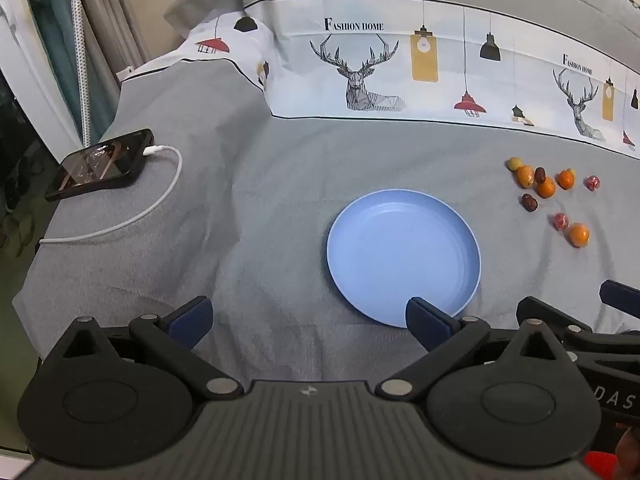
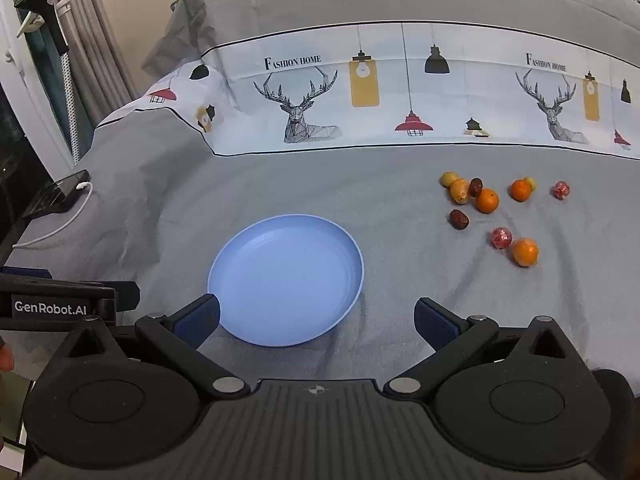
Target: Organize fruits
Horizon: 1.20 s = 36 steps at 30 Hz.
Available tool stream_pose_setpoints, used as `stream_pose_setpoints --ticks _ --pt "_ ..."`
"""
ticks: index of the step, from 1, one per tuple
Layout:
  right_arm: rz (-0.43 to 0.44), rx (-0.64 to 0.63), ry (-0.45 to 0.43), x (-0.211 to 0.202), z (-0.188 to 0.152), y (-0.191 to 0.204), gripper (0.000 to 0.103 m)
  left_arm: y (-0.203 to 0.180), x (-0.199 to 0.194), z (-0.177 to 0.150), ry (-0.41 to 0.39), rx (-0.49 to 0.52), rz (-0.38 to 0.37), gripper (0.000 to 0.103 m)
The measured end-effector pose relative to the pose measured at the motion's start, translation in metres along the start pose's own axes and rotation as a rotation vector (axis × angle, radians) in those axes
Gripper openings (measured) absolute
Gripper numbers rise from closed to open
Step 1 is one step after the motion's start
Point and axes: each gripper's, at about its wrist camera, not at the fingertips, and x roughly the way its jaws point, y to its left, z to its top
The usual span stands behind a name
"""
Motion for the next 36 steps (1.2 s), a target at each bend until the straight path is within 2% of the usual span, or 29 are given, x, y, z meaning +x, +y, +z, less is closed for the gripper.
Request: stream_pose_setpoints --ticks 25,36 --pt "-0.004 -0.013 -0.010 0.0012 -0.0029 0.0007 0.102 0.0012 0.0013 -0.0007 0.005 0.001 0.015 0.103" --pt "-0.001 -0.005 0.012 0.0014 -0.0023 0.0008 0.103 0.0010 0.0018 -0.0018 0.009 0.005 0.016 0.103"
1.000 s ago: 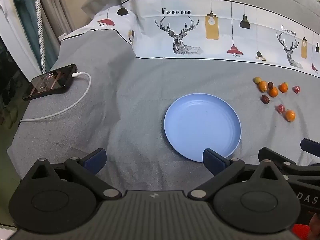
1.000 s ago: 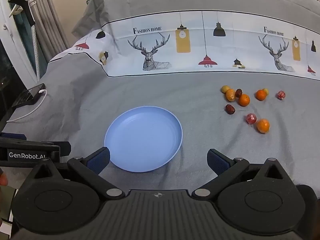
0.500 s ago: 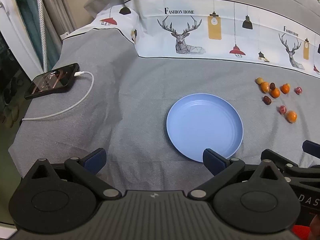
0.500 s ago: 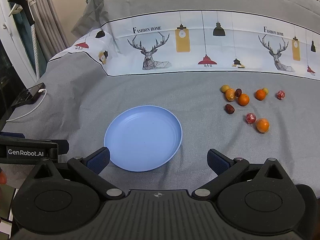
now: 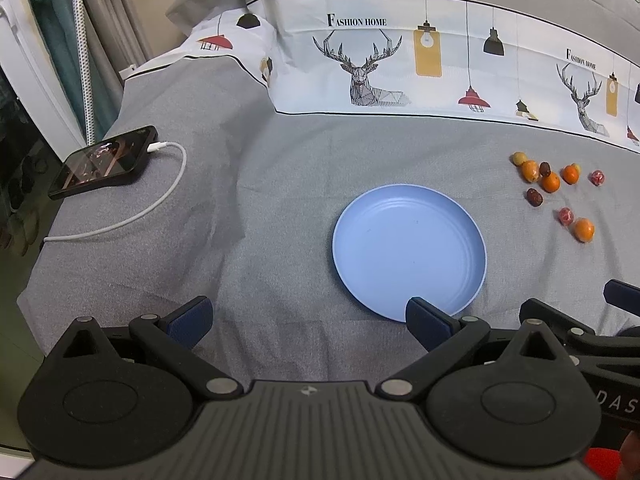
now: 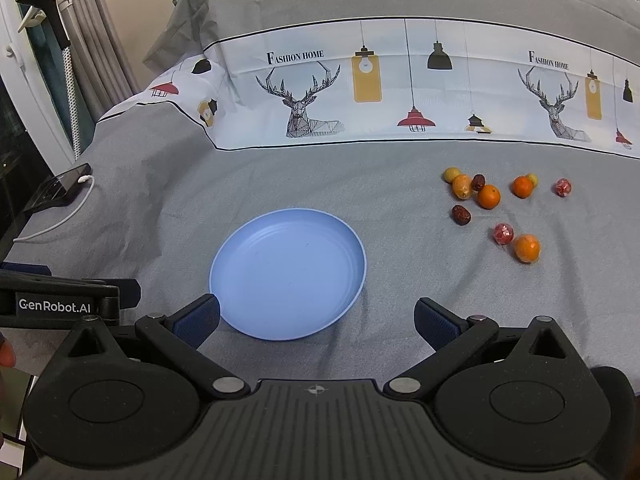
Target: Organize fruits
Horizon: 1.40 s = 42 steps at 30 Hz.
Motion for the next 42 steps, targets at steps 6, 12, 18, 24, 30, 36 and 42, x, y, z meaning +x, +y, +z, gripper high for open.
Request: stream_pose_setpoints --ticks 6,12,18,24,30,36,42 --pt "0.002 -0.001 -0.004 0.001 0.000 0.001 0.103 0.000 0.001 -0.001 0.003 0.000 0.001 0.103" --pt "0.026 0.014 -0.024 0.002 -0.002 0.002 0.102 0.000 0.001 -0.002 0.005 0.001 0.001 0.103" --pt "0.048 0.029 -0.031 0.003 -0.004 0.002 0.102 -0.001 0.003 -0.004 0.012 0.005 0.003 0.103" --pt "0.044 0.061 -0.025 0.004 -0.002 -0.004 0.103 -0.003 0.007 -0.003 0.025 0.013 0.011 0.103" --pt "-0.031 0.145 -0.086 0.015 -0.002 -0.037 0.103 -0.019 0.018 0.006 0.058 0.032 -0.014 0.103" --pt "-0.266 0.217 -0.167 0.045 -0.009 -0.113 0.102 -0.069 0.034 0.038 0.038 0.113 -0.081 0.103" --pt "-0.393 0.237 -0.133 0.088 -0.009 -0.184 0.102 -0.153 0.077 0.088 0.018 0.226 -0.212 0.103"
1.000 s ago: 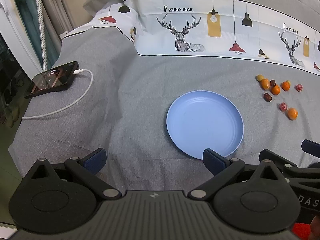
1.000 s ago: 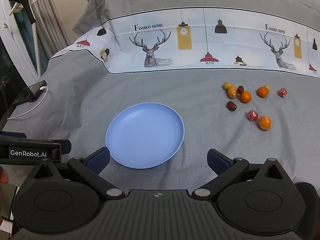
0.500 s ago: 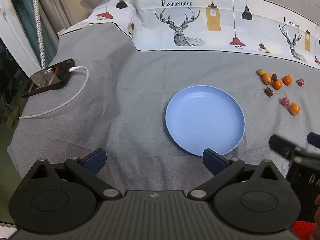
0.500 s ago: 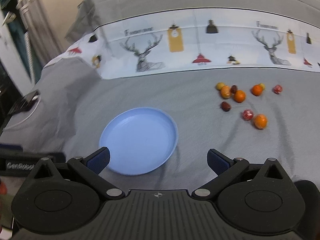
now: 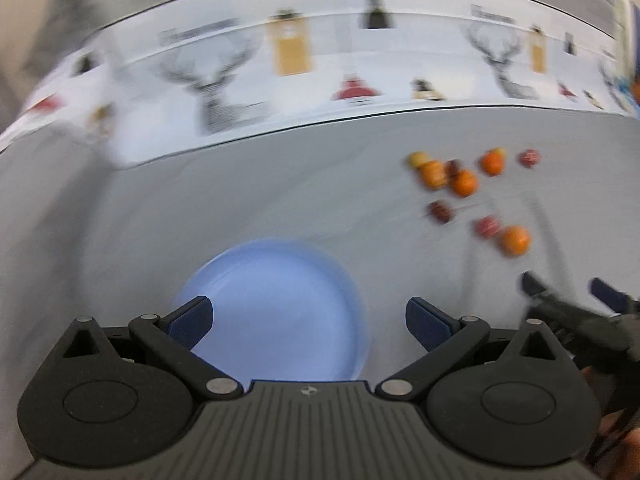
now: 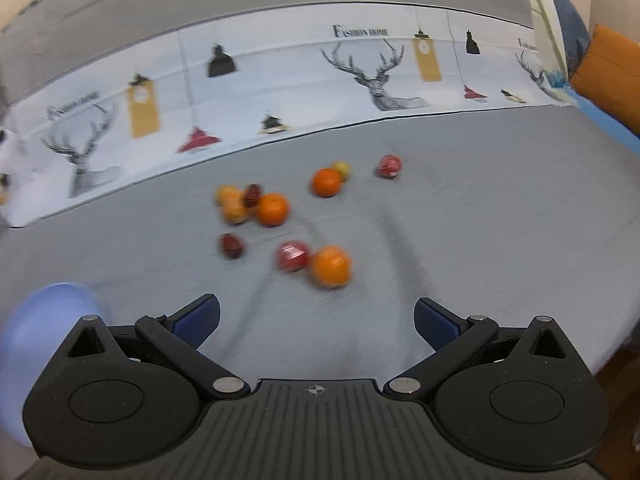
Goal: Organize fruits
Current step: 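Grasp a red date with the left tool while the right tool grasps a mandarin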
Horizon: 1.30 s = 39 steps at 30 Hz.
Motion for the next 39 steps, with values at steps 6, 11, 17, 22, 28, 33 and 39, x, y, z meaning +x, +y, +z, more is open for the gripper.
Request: stream_pose_setpoints --ticks 6,11,17,22,28,33,39 --pt "-0.038 -0.121 0.029 0.078 0.006 -0.010 0.102 -0.067 0.102 0.058 0.064 0.090 -0.100 0.103" --pt "-0.060 -0.135 0.031 0.120 0.006 -0.013 0.102 -0.102 0.173 0.081 0.142 0.115 -0.169 0.103" --pt "-0.041 -0.120 0.006 0.128 -0.005 -0.019 0.098 -0.106 0.217 0.085 0.200 0.076 -0.153 0.078" --pt "-0.002 -0.136 -0.003 0.116 -0.007 -0.016 0.038 -0.098 0.202 0.084 0.162 0.057 -0.210 0.030" --pt "0.106 0.230 0.223 0.111 0.026 -0.065 0.038 -0.086 0.162 0.078 0.128 0.048 -0.177 0.030" --pt "0.141 0.229 0.211 0.078 0.044 -0.068 0.038 -0.069 0.098 0.068 0.068 0.035 -0.133 0.030" --pt "0.247 0.182 0.175 0.022 0.047 -0.037 0.038 -0.035 0.024 0.036 0.000 0.011 -0.092 0.030"
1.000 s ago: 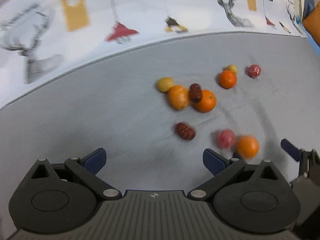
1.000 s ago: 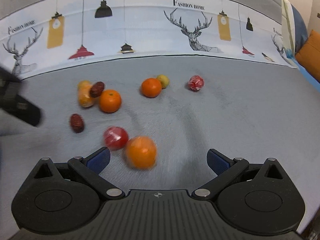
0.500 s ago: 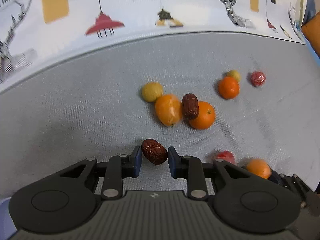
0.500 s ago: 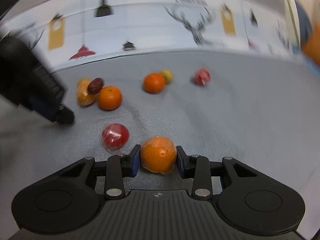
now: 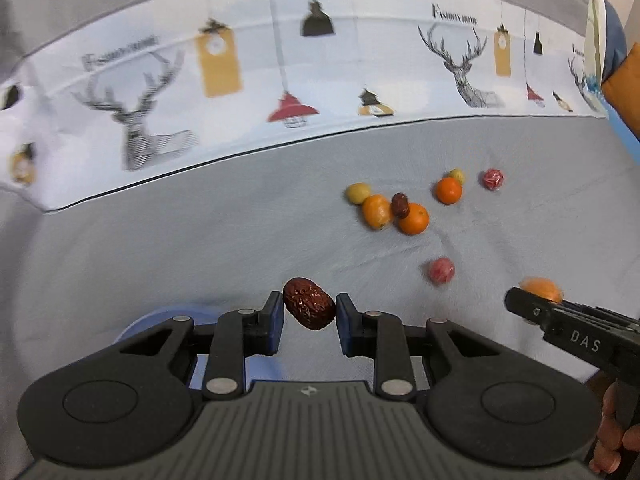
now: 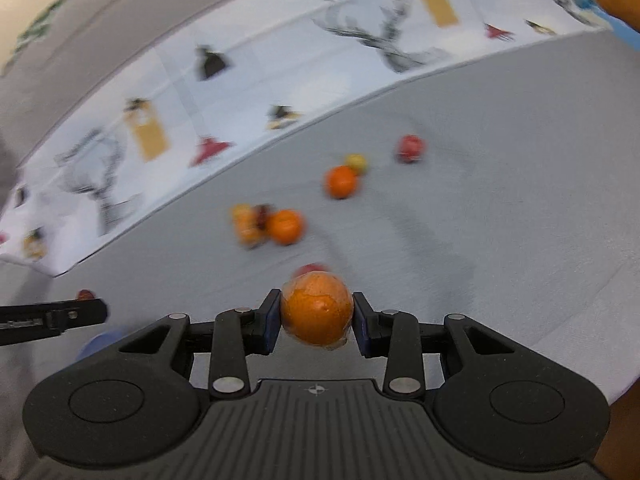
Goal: Organize fruits
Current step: 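Grasp a red date with the left tool while the right tool grasps a mandarin, then carry both fruits over the blue plate and open both tools to drop them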
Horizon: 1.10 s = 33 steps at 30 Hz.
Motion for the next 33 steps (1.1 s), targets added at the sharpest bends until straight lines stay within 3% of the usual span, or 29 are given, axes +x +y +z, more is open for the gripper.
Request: stream_pose_setpoints --ticks 8,15,26,33 --pt "0.169 -0.224 0.034 -0.051 -0.058 0.101 0.038 0.058 -0.067 -0.074 0.012 -0.086 0.090 0.030" --pt "0.204 -0.382 0.086 -0.055 -0.093 0.167 0.038 0.109 -0.089 -0.121 0.021 -0.175 0.121 0.030" --pt "0.182 -0.605 0.087 -0.038 -0.102 0.210 0.038 0.145 -0.074 -0.121 0.007 -0.254 0.106 0.030" --pt "0.143 -0.652 0.107 -0.006 -0.093 0.217 0.038 0.146 -0.046 -0.110 0.044 -0.210 0.082 0.030"
